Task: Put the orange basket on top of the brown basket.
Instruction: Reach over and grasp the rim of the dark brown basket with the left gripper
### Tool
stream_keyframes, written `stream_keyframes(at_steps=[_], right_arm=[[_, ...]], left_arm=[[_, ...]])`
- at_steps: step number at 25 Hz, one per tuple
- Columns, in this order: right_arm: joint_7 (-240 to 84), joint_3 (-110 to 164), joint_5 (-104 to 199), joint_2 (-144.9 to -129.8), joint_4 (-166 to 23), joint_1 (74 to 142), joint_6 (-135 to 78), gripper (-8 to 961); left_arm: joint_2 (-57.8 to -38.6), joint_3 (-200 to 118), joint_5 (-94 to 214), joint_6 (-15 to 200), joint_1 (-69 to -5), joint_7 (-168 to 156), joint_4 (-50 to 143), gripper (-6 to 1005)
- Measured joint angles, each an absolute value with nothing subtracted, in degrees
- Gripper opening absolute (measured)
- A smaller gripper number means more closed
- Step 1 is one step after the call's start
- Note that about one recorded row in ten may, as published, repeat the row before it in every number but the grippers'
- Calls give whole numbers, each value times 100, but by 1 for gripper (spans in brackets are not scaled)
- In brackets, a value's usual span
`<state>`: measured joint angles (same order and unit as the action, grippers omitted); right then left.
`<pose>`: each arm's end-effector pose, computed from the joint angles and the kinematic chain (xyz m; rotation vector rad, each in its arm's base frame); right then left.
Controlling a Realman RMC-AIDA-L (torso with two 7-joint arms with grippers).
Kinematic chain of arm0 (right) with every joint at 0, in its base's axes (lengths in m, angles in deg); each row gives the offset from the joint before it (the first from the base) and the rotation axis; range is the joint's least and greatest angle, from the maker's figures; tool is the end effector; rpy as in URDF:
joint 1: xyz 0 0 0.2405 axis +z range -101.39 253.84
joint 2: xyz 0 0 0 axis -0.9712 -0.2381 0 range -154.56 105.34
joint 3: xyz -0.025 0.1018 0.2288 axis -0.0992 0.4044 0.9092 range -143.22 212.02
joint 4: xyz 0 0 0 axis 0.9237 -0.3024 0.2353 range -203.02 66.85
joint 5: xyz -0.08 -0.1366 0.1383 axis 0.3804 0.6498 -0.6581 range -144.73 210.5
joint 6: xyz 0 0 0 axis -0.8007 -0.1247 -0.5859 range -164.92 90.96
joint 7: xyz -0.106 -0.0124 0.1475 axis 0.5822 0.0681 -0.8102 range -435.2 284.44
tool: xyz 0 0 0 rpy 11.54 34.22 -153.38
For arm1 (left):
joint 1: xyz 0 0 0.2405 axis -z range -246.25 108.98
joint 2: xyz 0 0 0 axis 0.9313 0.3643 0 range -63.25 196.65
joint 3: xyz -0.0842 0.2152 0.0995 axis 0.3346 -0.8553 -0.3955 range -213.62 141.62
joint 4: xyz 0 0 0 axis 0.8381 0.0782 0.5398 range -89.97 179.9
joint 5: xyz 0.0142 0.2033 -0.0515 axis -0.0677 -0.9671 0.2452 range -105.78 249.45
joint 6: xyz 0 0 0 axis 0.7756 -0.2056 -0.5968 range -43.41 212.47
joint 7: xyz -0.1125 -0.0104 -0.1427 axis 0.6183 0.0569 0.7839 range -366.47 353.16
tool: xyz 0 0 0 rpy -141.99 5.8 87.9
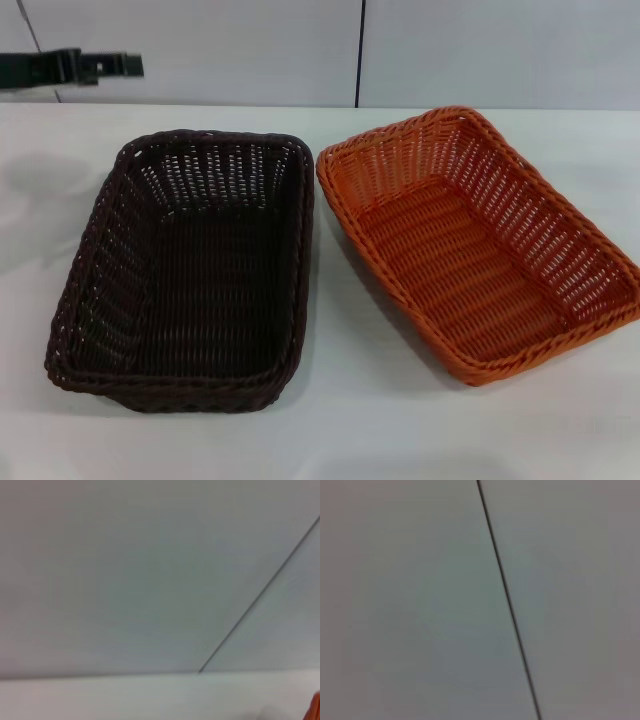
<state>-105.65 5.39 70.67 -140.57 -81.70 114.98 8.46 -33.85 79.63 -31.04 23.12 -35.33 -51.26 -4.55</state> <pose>0.3324 0.4672 0.1034 -1.2732 0.7695 0.7710 -0.2420 0.4586 0.1023 -2.1518 -1.2306 -0.5284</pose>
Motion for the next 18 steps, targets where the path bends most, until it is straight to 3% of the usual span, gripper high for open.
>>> stream_keyframes(at_steps=[4,6,7,8,12,18], right_arm=[[-10968,366,7070,-13900,-8258,11310,815,790],[-11125,336,7071,-13800,-8259,11231,810,790],[-11226,305,7072,-13700,-8260,11156,803,790],[-11226,305,7072,-13700,-8260,11156,803,790],[-11255,296,7076,-13582,-8273,11035,807,789],[-11256,299,7077,-13543,-8278,10999,808,789]], left_arm=[[-3677,8376,-4673,1622,-3599,-4042,-1510,822],[-3907,8640,-5405,1218,-3590,-3628,-1949,820],[-4143,8883,-6139,775,-3521,-3234,-2352,820],[-4143,8883,-6139,775,-3521,-3234,-2352,819],[-4564,8990,-7302,119,-3375,-2644,-2990,817],[-4782,9001,-7771,-165,-3286,-2423,-3083,813]])
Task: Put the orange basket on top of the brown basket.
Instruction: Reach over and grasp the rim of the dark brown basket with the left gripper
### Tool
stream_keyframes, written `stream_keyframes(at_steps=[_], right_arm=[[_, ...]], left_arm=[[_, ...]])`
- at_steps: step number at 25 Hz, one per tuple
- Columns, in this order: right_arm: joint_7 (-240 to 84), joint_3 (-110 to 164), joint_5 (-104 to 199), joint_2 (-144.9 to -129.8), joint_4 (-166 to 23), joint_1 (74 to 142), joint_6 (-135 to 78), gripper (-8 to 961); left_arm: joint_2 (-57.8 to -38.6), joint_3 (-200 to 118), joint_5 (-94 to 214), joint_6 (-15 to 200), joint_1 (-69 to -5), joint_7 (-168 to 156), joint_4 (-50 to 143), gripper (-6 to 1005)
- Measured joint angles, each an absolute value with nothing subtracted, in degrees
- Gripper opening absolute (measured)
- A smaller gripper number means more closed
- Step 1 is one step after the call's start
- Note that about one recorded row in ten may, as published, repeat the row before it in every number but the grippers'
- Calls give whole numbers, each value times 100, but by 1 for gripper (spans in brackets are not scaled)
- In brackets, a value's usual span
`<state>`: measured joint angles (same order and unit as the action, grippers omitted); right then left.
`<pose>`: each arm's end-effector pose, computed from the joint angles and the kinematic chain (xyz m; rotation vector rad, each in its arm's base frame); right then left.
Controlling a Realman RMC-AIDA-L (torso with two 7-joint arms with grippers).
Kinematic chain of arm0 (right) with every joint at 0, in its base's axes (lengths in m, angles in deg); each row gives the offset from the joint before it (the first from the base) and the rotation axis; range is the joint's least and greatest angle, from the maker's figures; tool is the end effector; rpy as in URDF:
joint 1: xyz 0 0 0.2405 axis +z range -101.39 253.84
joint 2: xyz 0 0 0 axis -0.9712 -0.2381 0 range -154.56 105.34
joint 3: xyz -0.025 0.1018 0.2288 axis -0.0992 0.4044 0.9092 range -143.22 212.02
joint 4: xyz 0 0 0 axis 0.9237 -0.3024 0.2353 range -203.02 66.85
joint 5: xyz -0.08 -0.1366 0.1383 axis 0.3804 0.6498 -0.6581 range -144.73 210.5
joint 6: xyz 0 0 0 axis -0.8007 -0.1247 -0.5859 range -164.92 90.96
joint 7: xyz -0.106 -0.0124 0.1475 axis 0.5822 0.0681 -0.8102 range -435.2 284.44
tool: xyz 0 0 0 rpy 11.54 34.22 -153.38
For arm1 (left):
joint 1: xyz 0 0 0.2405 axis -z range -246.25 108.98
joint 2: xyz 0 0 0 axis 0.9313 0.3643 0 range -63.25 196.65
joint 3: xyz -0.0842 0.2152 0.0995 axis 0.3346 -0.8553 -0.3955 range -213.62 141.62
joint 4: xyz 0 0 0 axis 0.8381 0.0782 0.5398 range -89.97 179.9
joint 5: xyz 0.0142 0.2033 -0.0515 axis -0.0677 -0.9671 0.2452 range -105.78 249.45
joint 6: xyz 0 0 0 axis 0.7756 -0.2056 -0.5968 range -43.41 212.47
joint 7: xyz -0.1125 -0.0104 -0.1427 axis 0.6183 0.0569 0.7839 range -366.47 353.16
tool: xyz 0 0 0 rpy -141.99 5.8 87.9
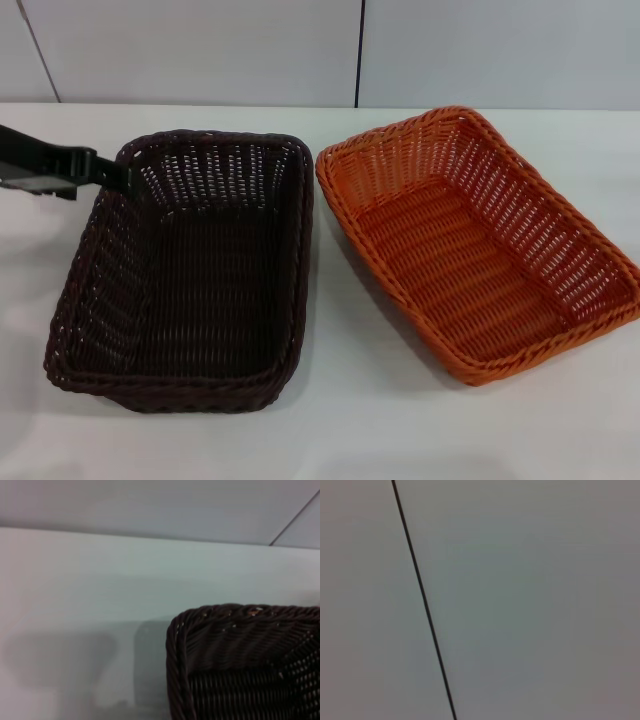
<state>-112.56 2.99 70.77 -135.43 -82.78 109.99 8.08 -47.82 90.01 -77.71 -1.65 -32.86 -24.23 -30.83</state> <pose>0.3736 0.4464 0.1522 -1.2082 0.7881 0.7525 -0.2326 0.4109 0.0774 -2.0322 -1.4628 0.0146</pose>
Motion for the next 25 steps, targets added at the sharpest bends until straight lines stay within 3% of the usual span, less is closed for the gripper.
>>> stream_keyframes(at_steps=[4,25], right_arm=[[-11255,299,7077,-13536,-8278,10987,847,789],[-11351,285,7078,-13716,-8207,11097,1030,790]], left_arm=[[-4856,8978,-7937,-208,-3281,-2350,-3074,811],[-4862,8944,-8144,-282,-3434,-2645,-2596,798]])
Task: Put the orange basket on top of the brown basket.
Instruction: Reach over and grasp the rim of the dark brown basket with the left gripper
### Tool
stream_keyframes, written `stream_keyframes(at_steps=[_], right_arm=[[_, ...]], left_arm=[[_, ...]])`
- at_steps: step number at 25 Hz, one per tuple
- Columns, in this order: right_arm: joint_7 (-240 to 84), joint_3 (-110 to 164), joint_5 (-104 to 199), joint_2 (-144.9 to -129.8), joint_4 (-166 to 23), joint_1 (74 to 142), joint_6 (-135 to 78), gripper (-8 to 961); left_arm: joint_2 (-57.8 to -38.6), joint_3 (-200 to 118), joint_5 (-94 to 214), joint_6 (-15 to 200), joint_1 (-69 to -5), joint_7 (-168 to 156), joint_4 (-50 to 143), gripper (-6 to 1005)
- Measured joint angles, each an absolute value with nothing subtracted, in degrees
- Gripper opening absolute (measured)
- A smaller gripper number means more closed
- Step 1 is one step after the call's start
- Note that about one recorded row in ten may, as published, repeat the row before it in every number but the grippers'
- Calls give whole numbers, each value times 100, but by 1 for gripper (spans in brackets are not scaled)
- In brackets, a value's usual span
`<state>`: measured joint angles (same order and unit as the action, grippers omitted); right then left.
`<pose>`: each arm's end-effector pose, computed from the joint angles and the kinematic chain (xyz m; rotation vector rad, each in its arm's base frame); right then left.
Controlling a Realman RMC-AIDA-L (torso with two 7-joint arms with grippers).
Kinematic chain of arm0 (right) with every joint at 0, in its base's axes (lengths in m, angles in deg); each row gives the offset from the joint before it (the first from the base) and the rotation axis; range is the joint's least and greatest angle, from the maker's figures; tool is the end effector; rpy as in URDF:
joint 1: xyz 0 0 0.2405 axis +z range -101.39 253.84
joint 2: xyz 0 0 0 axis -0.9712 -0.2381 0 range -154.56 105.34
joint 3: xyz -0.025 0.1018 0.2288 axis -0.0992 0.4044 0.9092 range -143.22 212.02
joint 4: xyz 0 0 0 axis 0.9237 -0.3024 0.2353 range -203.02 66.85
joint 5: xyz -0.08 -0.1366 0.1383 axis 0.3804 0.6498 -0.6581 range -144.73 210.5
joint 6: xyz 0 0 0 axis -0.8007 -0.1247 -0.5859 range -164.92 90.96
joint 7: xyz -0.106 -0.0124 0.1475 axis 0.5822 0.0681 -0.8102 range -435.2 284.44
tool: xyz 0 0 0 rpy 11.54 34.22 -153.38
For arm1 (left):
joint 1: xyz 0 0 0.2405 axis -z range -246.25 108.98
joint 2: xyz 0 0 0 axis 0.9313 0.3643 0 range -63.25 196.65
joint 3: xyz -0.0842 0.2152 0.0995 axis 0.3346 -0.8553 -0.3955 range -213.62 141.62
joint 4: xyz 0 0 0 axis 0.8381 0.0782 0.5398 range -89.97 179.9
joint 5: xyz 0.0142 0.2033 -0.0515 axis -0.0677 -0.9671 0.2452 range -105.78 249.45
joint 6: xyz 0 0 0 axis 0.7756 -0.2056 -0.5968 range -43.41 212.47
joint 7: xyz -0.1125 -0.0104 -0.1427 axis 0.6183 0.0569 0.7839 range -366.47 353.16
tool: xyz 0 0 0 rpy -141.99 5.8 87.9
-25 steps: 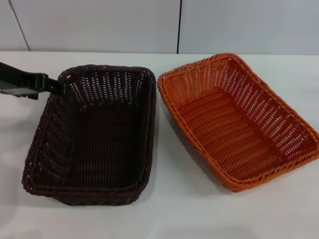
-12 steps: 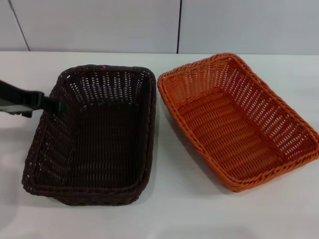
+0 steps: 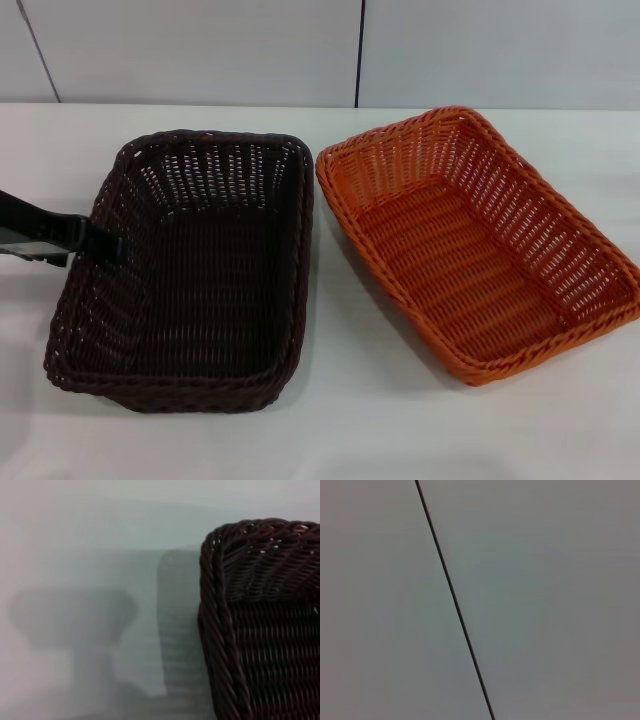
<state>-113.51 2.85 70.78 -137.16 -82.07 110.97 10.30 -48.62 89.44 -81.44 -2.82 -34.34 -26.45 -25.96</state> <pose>0.3586 0.4504 0.1340 -1.2298 0.7982 0.8163 -0.2666 0.3906 0.0569 -2.0326 -1.5480 0.1689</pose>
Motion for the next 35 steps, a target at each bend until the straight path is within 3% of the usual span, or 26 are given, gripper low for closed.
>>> stream_keyframes(at_steps=[9,13,14,26,35], right_arm=[[-11351,285,7078,-13783,-8195,11084,1012,790],[-11352,285,7078,-13792,-8148,11097,1007,790],[-11335,285,7078,-13792,-8134,11105,1002,790],[-11310,301,7042,-13789,-8135,11103,956,789],[-11297,354,7033,-13761,-8136,11103,933,789]], left_arm=[[-4845,8942,-8146,-265,-3436,-2720,-2440,792],[-4838,8942,-8144,-300,-3411,-2763,-2440,573],[-4832,8942,-8144,-316,-3392,-2782,-2440,385],[-4828,9032,-8059,-467,-3326,-3045,-2559,205],[-4891,9185,-7853,-678,-3388,-3292,-3029,219]])
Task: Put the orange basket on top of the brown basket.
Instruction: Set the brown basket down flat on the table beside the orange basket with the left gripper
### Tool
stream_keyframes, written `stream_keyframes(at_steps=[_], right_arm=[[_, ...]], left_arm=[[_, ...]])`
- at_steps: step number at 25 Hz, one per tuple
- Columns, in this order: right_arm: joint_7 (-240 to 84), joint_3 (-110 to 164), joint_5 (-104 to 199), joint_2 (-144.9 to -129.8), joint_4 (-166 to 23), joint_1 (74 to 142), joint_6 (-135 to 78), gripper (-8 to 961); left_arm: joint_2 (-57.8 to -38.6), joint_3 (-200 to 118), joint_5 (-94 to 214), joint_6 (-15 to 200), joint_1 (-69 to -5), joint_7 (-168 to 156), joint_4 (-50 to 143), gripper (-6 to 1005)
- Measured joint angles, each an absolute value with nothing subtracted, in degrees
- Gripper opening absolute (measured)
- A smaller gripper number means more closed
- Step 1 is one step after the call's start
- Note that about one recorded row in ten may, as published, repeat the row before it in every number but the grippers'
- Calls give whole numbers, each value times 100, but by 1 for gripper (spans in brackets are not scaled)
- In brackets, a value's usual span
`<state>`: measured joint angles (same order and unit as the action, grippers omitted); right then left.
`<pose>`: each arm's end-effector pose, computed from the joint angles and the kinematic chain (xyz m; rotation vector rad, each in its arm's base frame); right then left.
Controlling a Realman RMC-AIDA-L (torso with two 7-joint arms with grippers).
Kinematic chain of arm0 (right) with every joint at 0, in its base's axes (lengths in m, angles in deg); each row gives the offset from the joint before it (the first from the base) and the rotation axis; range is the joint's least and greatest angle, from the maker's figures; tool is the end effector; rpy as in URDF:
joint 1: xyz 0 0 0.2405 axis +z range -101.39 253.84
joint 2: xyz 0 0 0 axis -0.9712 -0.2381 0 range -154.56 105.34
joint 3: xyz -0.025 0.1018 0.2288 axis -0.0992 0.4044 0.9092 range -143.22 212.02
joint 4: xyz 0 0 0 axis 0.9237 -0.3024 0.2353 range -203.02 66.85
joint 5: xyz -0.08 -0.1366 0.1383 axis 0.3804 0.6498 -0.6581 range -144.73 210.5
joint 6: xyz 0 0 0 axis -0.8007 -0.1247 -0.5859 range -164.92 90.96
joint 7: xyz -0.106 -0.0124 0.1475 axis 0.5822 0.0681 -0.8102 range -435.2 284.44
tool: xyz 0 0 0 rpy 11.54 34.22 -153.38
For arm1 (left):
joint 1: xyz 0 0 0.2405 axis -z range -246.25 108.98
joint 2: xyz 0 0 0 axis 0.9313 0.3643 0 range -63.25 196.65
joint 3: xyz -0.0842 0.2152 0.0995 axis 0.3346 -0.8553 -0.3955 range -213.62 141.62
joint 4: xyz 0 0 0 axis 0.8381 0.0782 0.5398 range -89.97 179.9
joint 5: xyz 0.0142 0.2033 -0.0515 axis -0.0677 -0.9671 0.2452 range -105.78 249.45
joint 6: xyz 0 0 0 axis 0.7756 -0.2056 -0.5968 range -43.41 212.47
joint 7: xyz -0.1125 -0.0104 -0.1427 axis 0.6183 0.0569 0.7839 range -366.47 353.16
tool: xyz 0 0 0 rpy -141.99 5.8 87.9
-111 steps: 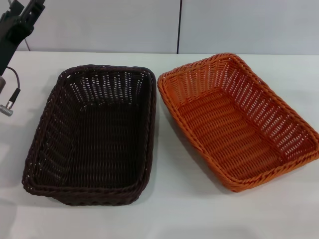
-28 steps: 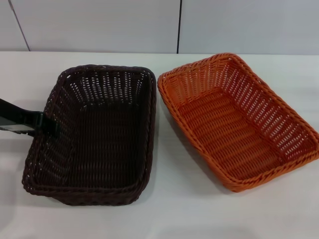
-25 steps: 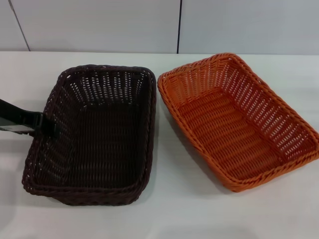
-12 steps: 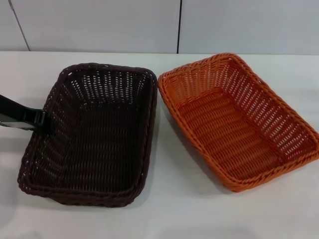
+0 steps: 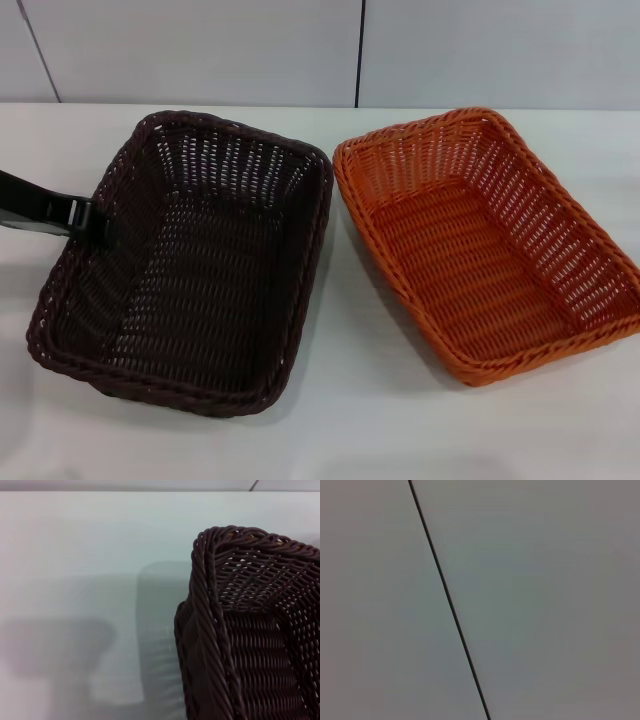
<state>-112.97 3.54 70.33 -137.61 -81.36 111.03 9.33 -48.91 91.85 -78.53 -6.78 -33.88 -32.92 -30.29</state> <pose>0.3638 0.4482 0.1273 -1.2147 0.8315 0.8048 -0.2450 0.3899 0.0668 -2.1608 -1.4226 0.1267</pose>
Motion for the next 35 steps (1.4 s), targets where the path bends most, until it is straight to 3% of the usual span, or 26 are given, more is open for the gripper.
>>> stream_keyframes(at_steps=[12,14,18,19,29,35], right_arm=[[-11292,356,7032,-13707,-8185,11191,760,789],[-11291,352,7032,-13707,-8185,11208,758,789],[-11291,355,7032,-13709,-8181,11226,757,789],[-11291,356,7032,-13719,-8179,11232,757,789],[-11291,337,7032,-13750,-8162,11254,746,789],[-11291,334,7049,-13753,-8152,11253,735,789]], left_arm=[[-4854,9219,-7715,-787,-3322,-3388,-3364,238],[-4702,9296,-7486,-1117,-3188,-3576,-3400,242],[-4663,9308,-7470,-1178,-3154,-3606,-3410,248],[-4532,9369,-7367,-1418,-3028,-3754,-3414,250],[-4041,9625,-6943,-2131,-2439,-4673,-2180,266],[-4152,9605,-6927,-1985,-2094,-4879,-1488,275]])
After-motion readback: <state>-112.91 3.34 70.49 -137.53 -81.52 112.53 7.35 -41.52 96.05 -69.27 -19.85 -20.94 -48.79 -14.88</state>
